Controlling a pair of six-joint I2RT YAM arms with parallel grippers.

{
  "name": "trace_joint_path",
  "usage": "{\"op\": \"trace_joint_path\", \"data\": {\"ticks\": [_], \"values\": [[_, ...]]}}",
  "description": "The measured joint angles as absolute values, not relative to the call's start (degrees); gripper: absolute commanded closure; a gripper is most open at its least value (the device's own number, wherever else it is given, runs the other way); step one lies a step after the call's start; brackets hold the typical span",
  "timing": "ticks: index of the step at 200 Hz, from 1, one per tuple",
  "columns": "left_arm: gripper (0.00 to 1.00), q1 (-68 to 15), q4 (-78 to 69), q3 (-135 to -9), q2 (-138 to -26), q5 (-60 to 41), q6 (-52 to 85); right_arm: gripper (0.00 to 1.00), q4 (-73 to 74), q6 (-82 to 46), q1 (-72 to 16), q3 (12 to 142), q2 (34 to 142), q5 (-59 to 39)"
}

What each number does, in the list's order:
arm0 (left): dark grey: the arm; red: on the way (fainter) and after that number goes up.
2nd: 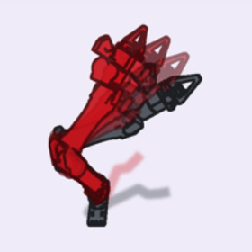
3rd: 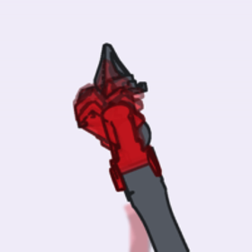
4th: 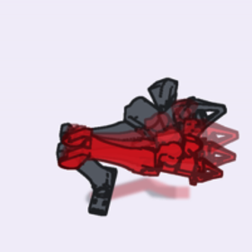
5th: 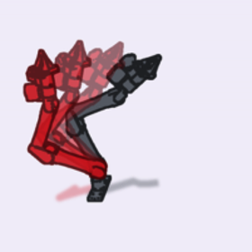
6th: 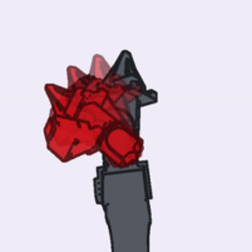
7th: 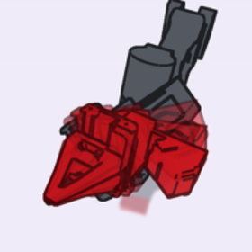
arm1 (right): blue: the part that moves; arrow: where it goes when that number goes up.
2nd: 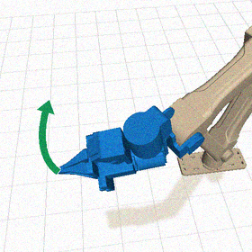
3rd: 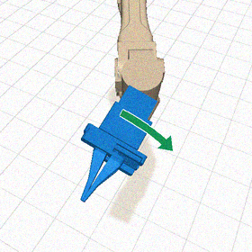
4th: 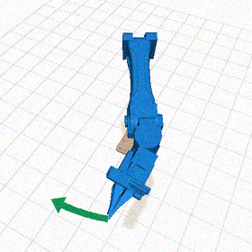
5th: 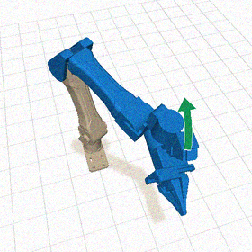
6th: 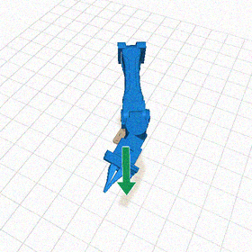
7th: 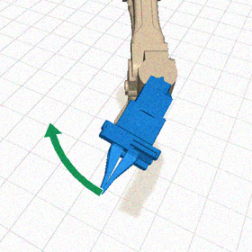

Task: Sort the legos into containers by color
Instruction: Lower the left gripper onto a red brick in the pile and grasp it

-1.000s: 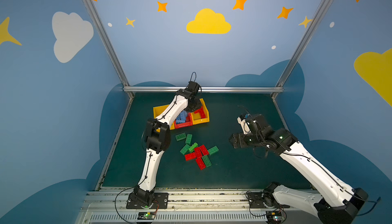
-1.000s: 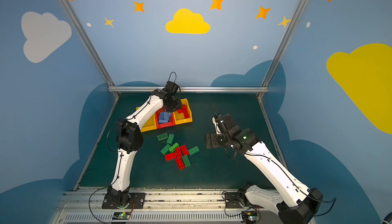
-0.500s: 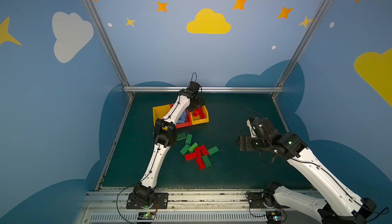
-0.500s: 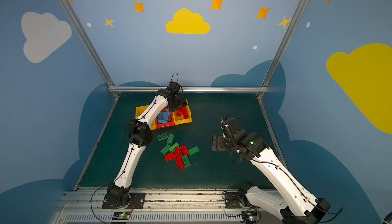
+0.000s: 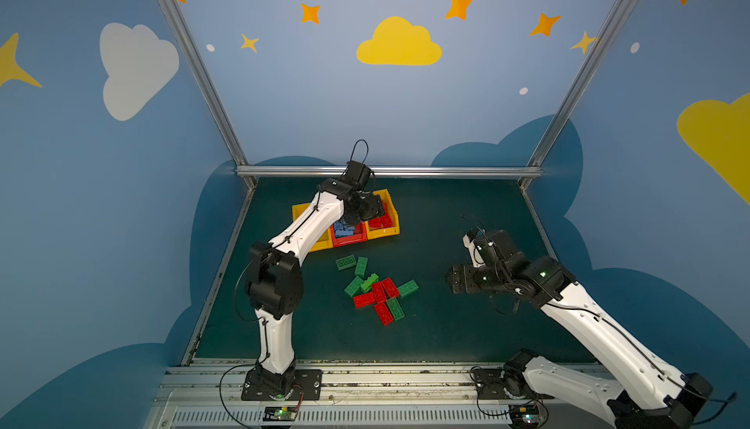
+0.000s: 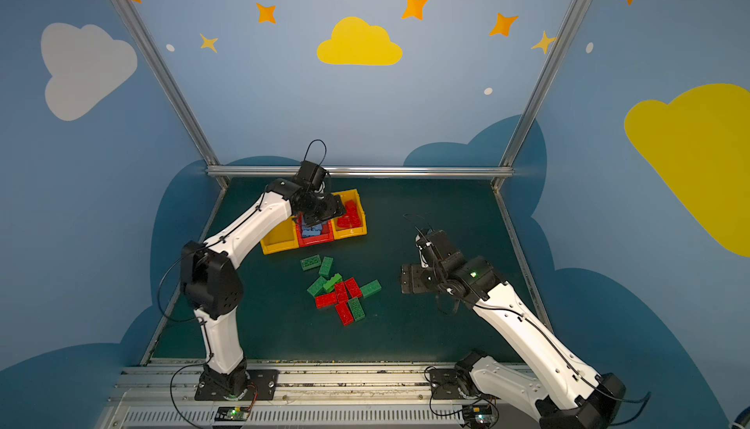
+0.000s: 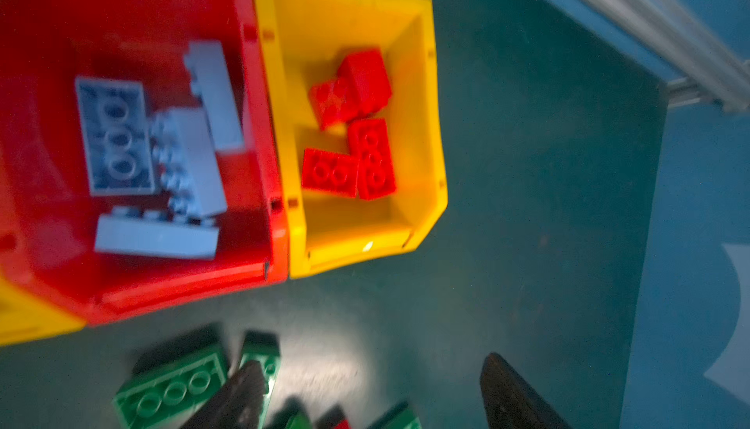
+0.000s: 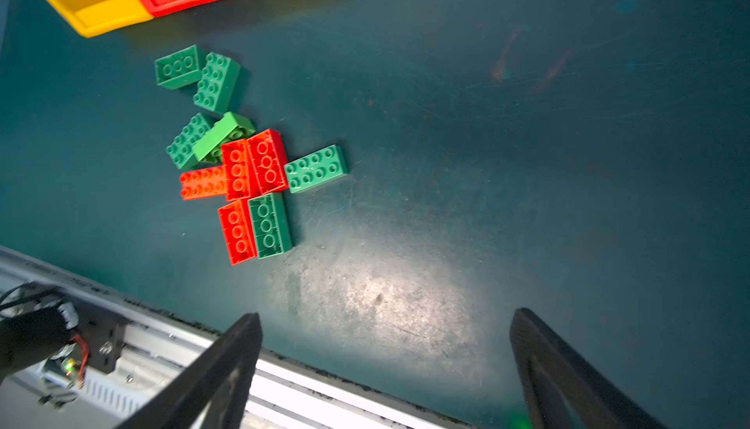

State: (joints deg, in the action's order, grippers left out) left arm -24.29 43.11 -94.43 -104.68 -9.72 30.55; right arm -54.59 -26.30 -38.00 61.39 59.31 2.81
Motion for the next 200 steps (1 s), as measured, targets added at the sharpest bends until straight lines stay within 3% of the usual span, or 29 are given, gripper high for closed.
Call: {"op": "trace_joint_path", "data": {"ticks": [42, 85, 126, 200], "values": [[0.18, -27.40, 39.09, -64.73, -85.32, -9.69, 26.15, 0.06, -51.96, -23.33, -38.22, 61.41, 63.68, -1.23], [0.17, -32.67, 38.04, -48.97, -74.70, -10.00, 22.96, 0.06, -51.00, -20.34, -38.79, 62.89, 68.93, -4.89], [0.18, -33.80, 36.12, -47.86, -75.20, -10.00, 18.37, 0.06, -50.76, -18.22, -39.48, 65.34, 70.96, -6.59], [0.26, -37.58, 36.18, -55.46, -89.08, -9.82, 4.27, 0.06, -51.29, -18.48, -39.48, 63.72, 66.39, -4.54]]}}
